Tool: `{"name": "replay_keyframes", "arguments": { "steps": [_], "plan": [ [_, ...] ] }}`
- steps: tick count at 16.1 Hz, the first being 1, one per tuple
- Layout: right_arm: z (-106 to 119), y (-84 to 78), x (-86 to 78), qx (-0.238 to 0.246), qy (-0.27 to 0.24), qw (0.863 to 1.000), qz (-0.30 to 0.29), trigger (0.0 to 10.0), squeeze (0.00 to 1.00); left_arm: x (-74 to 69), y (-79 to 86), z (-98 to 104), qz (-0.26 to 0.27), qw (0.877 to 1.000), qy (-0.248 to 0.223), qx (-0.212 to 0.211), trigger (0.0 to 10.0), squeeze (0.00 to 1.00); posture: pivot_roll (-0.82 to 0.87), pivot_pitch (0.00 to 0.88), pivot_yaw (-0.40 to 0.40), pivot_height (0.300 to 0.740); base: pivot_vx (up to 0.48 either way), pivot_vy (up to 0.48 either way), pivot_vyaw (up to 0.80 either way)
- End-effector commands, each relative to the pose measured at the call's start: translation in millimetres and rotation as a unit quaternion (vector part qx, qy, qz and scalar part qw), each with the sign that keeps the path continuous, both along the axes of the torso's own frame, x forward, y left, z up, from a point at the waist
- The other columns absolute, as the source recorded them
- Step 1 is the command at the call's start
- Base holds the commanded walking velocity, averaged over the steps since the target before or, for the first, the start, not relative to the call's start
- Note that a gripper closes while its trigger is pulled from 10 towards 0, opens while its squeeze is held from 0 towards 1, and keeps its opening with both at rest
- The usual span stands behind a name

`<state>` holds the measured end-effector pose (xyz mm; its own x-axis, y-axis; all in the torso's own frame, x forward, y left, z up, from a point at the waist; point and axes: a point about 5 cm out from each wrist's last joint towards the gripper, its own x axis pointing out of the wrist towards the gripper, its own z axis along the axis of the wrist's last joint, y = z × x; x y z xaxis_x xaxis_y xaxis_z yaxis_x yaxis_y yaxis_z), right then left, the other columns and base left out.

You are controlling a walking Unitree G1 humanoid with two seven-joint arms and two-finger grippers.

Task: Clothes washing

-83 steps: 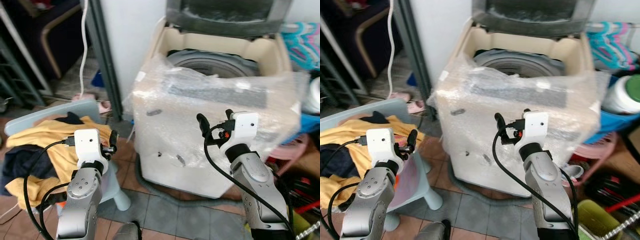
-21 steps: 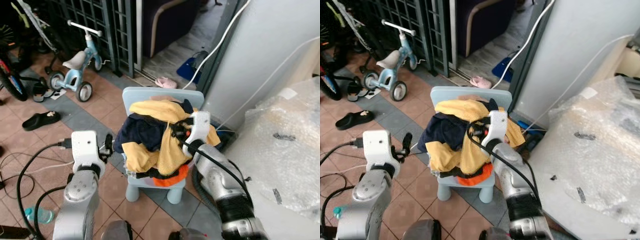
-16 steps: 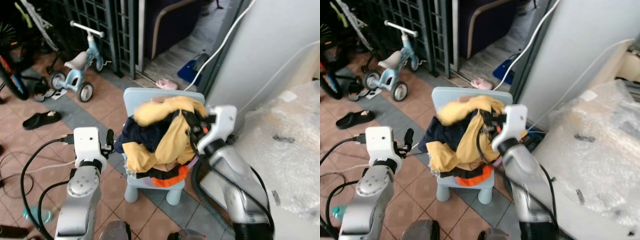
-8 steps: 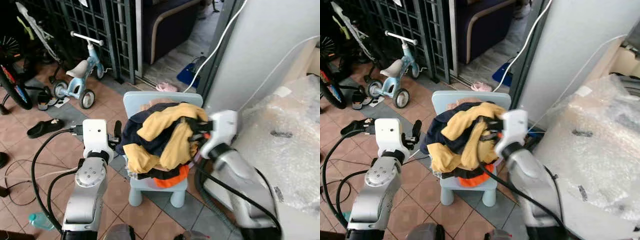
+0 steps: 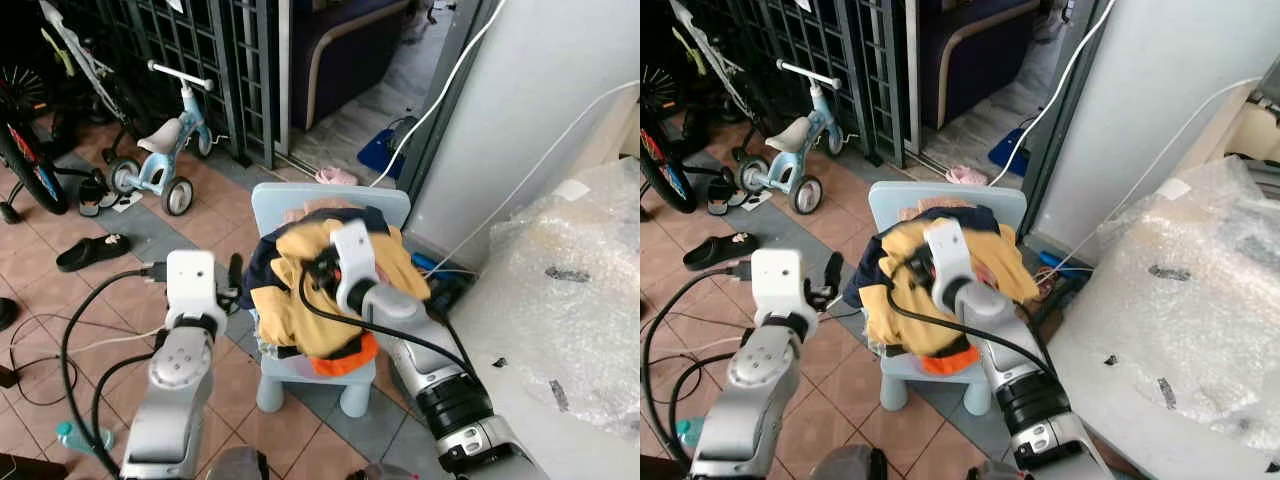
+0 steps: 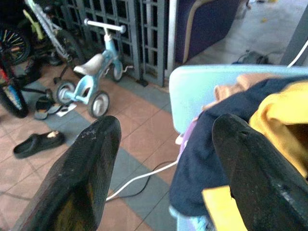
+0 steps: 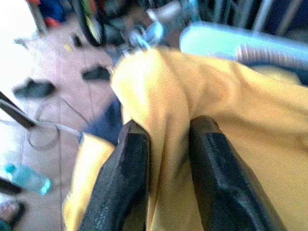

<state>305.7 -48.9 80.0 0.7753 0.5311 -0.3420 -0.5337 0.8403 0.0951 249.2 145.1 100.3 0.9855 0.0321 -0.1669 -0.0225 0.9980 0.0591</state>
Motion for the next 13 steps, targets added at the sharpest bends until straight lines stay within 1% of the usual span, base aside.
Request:
{"name": "replay_keyframes", "arguments": {
  "steps": [1,2,3,4,5,6,8,9,11,12,13],
  "plan": [
    [-8.6,-9.2,3.2,-0.016,0.027,0.999,-0.038,10.0,1.0,-2.7,-2.3,2.3,-0.003,1.0,0.001,0.005,10.0,0.0,0.05,0.0,-0.063,0.74,0.0,0.0,0.0],
    [-12.1,-15.5,4.4,-0.017,0.037,0.997,-0.06,10.0,1.0,-4.1,-2.6,0.6,-0.006,1.0,0.008,0.006,10.0,0.0,0.05,0.0,-0.063,0.74,0.0,0.0,0.0],
    [-11.7,-21.4,4.7,-0.021,0.031,0.997,-0.071,10.0,1.0,-5.1,-2.7,-0.2,-0.007,1.0,0.011,0.006,10.0,0.0,0.04,0.0,-0.064,0.74,0.0,0.0,0.0],
    [-9.2,-25.9,3.8,-0.015,0.024,0.997,-0.07,10.0,0.97,-6.1,-2.7,0.1,-0.009,1.0,0.012,0.007,10.0,0.0,0.04,0.0,-0.063,0.74,0.0,0.0,0.0],
    [-3.4,-34.7,-1.2,-0.02,0.007,0.998,-0.052,10.0,0.16,-7.0,-2.7,0.5,-0.013,1.0,0.013,0.01,10.0,0.0,0.04,0.0,-0.06,0.74,0.0,0.0,0.0],
    [-1.8,-38.2,-5.5,-0.023,0.006,0.999,-0.038,10.0,0.0,-7.3,-2.7,0.4,-0.014,1.0,0.014,0.01,10.0,0.0,0.03,0.0,-0.058,0.74,0.0,0.0,0.0],
    [0.4,-48.9,-18.8,-0.027,0.011,1.0,0.002,10.0,0.0,-7.0,-4.2,-0.9,-0.022,0.999,0.02,0.011,10.0,0.0,0.02,0.0,-0.047,0.74,0.0,0.0,0.0],
    [1.7,-50.6,-20.9,-0.023,0.009,1.0,0.008,10.0,0.0,-6.5,-4.9,-1.0,-0.026,0.999,0.02,0.012,10.0,0.0,0.01,0.0,-0.042,0.74,0.0,0.0,0.0],
    [8.9,-55.8,-20.7,-0.035,-0.021,0.999,0.008,10.0,0.0,-3.9,-6.9,0.1,-0.034,0.999,0.017,0.014,10.0,0.0,0.01,0.0,-0.032,0.74,0.0,0.0,0.0],
    [10.7,-55.9,-21.0,-0.031,-0.023,0.999,0.009,10.0,0.0,-2.8,-7.3,0.8,-0.036,0.999,0.016,0.015,10.0,0.0,0.01,0.0,-0.029,0.74,0.0,0.0,0.0],
    [15.4,-56.5,-19.2,-0.039,-0.042,0.998,0.006,0.0,0.0,-1.3,-7.3,2.1,-0.039,0.999,0.014,0.016,10.0,0.0,0.01,0.0,-0.027,0.74,0.0,0.0,0.0]
  ]
}}
